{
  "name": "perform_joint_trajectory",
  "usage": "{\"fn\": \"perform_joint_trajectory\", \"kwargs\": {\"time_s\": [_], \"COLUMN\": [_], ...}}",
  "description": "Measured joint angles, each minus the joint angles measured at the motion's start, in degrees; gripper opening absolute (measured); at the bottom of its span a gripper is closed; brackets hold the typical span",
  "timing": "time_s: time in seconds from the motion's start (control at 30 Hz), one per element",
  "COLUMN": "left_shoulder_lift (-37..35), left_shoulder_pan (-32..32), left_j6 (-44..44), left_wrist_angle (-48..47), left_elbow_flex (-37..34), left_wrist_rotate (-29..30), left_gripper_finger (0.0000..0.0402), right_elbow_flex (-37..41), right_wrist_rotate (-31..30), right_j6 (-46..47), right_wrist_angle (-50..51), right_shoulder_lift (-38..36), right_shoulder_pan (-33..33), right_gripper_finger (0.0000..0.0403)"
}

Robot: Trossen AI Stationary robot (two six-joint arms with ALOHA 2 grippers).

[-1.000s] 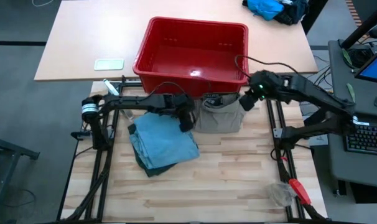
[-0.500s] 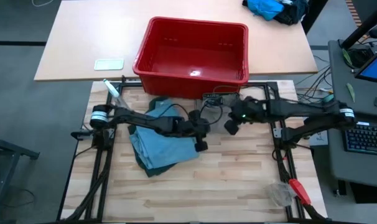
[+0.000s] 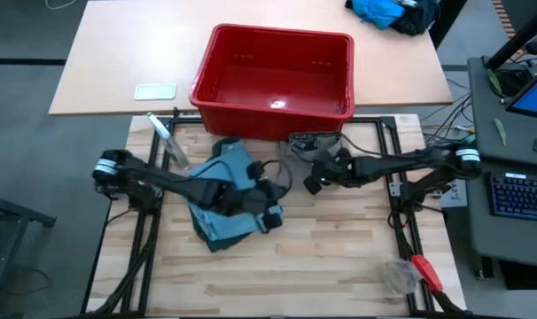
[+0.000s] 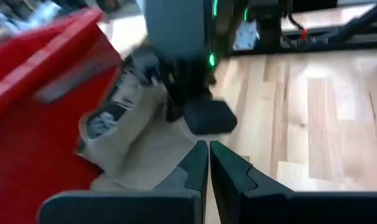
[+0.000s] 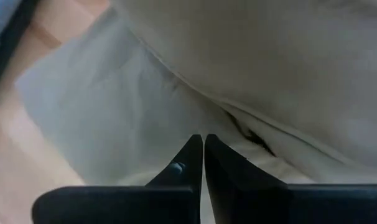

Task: Fold Laundry from Bin
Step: Fold the light brown shorts

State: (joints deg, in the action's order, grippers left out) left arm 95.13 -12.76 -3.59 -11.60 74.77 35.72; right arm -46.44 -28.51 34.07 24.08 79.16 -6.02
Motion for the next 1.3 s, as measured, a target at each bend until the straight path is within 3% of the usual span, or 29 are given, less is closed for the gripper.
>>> {"fn": "perform_joint_trajectory", "kwargs": {"time_s": [0.23,0.47,0.6,0.8,0.93,1.13,1.3], "left_shoulder_lift": [-7.81,-10.66,-10.10,-9.78,-9.77,-9.60,-7.91], "left_shoulder_pan": [-7.29,-12.62,-14.17,-14.42,-14.47,-14.39,-14.36], "left_j6": [-5.64,-13.27,-13.57,-13.55,-13.65,-13.45,-10.21], "left_wrist_angle": [-0.28,1.01,1.91,3.65,4.46,4.94,8.79], "left_elbow_flex": [-7.81,-14.35,-14.50,-14.48,-14.48,-14.48,-14.48], "left_wrist_rotate": [13.31,18.93,19.28,19.29,19.27,19.28,19.22], "left_gripper_finger": [0.0002,0.0002,0.0002,0.0002,0.0002,0.0002,0.0002], "right_elbow_flex": [0.00,-0.05,-0.11,-0.18,-1.43,-6.06,-12.44], "right_wrist_rotate": [0.45,8.09,8.70,17.66,20.07,18.44,13.69], "right_j6": [0.52,1.26,3.62,9.00,11.75,12.51,11.51], "right_wrist_angle": [-2.10,-2.33,-2.39,-1.70,-0.30,2.42,10.14], "right_shoulder_lift": [8.41,12.56,13.13,11.05,10.34,9.45,9.13], "right_shoulder_pan": [-0.24,2.37,6.14,13.69,20.30,25.99,27.90], "right_gripper_finger": [0.0009,0.0009,0.0009,0.0009,0.0009,0.0009,0.0009]}}
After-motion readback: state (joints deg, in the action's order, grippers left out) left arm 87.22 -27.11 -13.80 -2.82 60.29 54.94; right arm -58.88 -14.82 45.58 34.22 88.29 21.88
